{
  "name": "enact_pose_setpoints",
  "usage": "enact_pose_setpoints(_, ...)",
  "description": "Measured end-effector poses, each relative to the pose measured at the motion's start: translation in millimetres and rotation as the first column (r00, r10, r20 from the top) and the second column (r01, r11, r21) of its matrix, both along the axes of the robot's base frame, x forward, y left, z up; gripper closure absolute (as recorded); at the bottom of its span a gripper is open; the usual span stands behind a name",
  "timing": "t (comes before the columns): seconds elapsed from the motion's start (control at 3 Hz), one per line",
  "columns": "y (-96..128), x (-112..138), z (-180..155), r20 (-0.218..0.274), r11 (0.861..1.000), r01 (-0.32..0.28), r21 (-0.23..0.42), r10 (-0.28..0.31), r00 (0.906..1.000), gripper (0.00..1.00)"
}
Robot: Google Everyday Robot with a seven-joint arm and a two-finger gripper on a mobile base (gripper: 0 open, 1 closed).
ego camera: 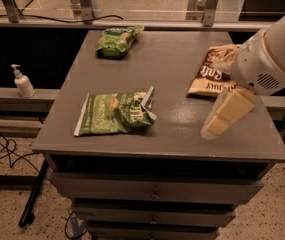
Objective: Pick green jalapeno chip bag
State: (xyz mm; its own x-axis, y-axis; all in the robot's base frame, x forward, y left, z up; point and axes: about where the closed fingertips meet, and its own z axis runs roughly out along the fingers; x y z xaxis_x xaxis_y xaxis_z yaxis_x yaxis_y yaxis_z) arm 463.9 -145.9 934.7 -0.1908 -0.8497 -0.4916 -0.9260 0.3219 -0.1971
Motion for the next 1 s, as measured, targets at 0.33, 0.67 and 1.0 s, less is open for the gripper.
enact_pose_setpoints(0.33, 44.4, 18.3, -15.0, 0.019, 0.989, -0.023, 0.145, 0.021, 0.9996, 0.0)
enact_pose_setpoints(0.67, 86.7, 28.2, -32.0, 0.002, 0.968, -0.022, 0.249, 0.022, 0.9998, 0.0)
enact_pose_setpoints(1.0, 118.8, 29.1, -52.5, -0.025, 0.952, -0.009, 0.306, 0.018, 0.9995, 0.0)
